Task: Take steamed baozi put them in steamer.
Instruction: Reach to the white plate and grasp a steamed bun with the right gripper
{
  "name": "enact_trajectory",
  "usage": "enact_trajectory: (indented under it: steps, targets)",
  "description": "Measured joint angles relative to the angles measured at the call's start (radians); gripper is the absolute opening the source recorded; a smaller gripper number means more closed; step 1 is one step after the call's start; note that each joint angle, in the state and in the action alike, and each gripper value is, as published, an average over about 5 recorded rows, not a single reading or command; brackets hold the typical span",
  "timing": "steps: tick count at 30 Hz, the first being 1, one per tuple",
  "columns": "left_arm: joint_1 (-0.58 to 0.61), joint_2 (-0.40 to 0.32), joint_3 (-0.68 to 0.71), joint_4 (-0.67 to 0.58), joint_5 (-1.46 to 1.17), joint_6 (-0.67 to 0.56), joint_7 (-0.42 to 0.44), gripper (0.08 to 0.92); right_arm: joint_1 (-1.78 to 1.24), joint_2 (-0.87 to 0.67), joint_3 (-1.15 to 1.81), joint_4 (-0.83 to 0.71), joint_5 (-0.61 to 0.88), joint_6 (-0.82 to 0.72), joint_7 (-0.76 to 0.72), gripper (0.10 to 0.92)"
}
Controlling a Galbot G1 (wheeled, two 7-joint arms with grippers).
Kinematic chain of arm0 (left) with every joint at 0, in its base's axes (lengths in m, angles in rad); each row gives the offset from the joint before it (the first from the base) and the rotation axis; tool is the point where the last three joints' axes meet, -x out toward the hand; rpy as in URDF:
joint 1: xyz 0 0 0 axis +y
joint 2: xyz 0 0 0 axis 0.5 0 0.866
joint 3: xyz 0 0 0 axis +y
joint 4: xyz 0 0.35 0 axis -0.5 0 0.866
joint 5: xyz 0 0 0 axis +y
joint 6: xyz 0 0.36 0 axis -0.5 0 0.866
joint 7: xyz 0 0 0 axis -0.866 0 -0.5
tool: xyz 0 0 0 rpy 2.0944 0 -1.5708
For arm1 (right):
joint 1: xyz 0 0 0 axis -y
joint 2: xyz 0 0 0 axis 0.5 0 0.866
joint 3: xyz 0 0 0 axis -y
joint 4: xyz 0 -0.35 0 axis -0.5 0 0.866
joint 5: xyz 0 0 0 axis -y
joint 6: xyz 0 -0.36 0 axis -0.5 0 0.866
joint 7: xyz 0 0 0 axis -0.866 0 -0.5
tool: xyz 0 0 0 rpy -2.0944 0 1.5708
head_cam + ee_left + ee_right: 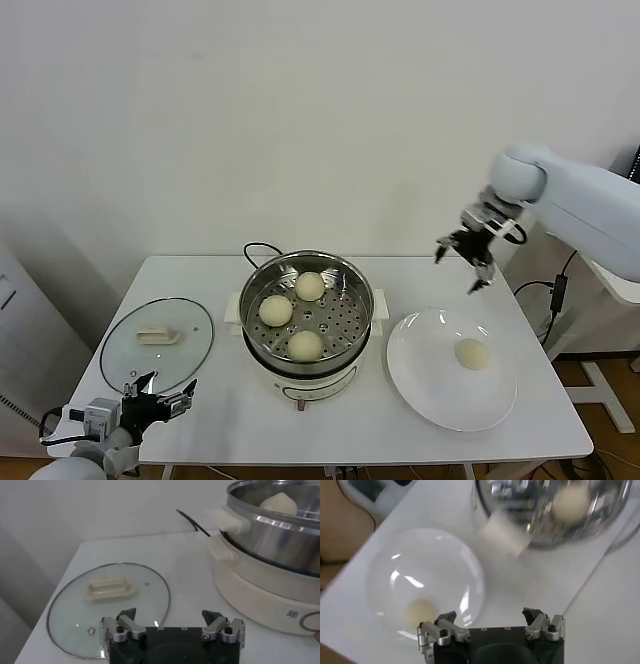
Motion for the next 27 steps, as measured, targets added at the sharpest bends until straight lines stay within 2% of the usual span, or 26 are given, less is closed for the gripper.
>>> enact_trajectory:
  steps: [10,27]
  targets:
    - [-0.001,0.001,-0.002,0.0,-0.001,0.004,-0.001,0.823,-0.189,-0.052,0.097,-0.074,-0.035,-0.044,0.019,0.823]
    - [-0.007,0.001,0.009,0.004,-0.001,0.005,-0.002,0.823,-0.447,-0.001,0.297,-0.194,-0.16,-0.046,0.086,0.823]
